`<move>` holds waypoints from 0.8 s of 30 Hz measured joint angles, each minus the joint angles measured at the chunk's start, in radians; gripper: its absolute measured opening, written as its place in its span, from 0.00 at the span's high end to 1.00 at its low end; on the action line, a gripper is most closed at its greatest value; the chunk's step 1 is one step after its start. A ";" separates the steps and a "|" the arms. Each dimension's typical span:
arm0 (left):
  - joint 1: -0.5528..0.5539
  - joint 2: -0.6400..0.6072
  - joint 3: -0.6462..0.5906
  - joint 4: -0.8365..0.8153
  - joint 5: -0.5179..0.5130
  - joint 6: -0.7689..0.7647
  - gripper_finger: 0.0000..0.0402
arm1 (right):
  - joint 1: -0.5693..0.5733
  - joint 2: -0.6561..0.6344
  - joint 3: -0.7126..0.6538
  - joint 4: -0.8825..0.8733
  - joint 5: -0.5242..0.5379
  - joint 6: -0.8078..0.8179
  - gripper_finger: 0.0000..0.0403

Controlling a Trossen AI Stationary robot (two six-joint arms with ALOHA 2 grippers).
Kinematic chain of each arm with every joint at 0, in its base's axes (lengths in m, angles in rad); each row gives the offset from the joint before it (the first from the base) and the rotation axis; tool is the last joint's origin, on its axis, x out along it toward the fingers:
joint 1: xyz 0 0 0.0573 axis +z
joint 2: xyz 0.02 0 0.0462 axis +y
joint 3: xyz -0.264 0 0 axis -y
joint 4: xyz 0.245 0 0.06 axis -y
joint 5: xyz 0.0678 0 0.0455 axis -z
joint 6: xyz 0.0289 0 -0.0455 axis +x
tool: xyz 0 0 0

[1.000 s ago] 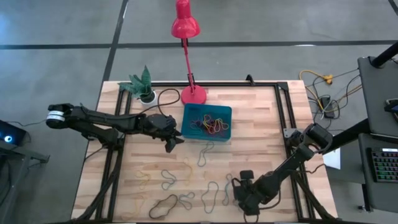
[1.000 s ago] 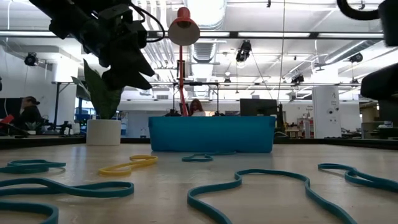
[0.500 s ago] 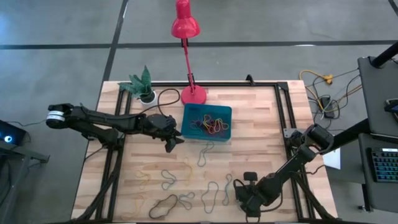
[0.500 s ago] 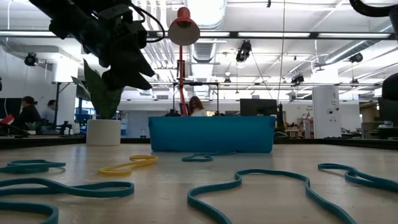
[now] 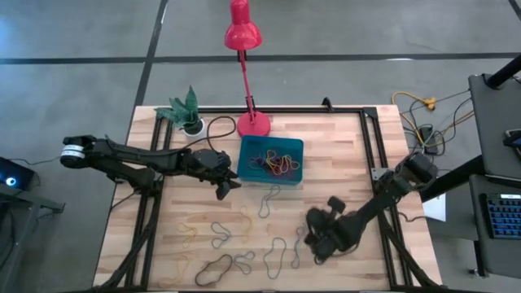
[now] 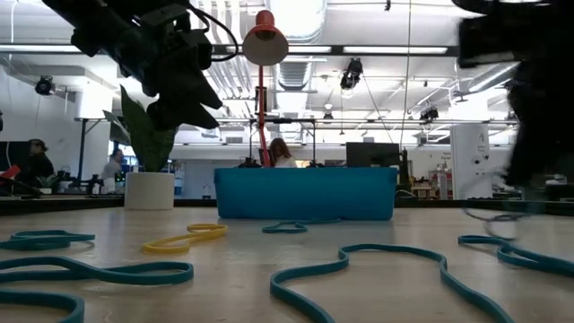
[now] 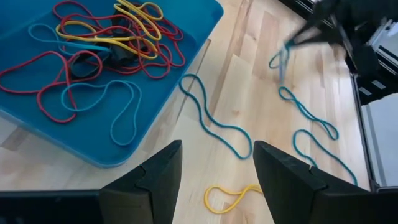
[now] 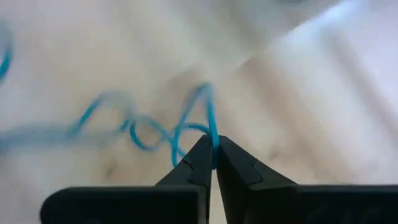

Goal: Pick and place rubber bands into bin
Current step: Put the blue rubber band into the blue bin

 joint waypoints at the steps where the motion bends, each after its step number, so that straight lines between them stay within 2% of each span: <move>1: 0.000 0.000 0.000 0.000 0.002 0.000 0.55 | -0.025 -0.025 -0.005 -0.008 0.047 0.011 0.98; 5: 0.000 0.000 0.000 0.000 0.005 0.000 0.55 | -0.149 -0.134 -0.009 0.019 0.210 0.003 0.98; 9: 0.000 0.000 0.000 0.010 0.005 0.000 0.55 | -0.311 -0.201 -0.010 0.145 0.264 -0.174 0.98; 11: 0.000 0.000 0.000 0.008 0.005 0.001 0.55 | -0.410 -0.209 -0.011 0.237 0.222 -0.315 0.98; 13: 0.000 0.000 0.000 0.010 0.004 0.004 0.55 | -0.504 -0.202 -0.018 0.319 0.105 -0.454 0.98; 15: 0.000 0.000 0.000 0.009 0.004 0.004 0.55 | -0.587 -0.177 -0.018 0.370 -0.014 -0.509 0.97; 17: 0.000 0.000 0.000 0.008 0.004 0.002 0.55 | -0.651 -0.144 -0.015 0.364 -0.077 -0.528 0.95; 21: 0.000 0.000 0.001 0.010 0.004 0.000 0.55 | -0.737 -0.101 0.006 0.368 -0.152 -0.563 0.83; 24: 0.000 0.000 0.001 0.009 0.004 -0.001 0.55 | -0.753 -0.092 0.022 0.368 -0.175 -0.621 0.70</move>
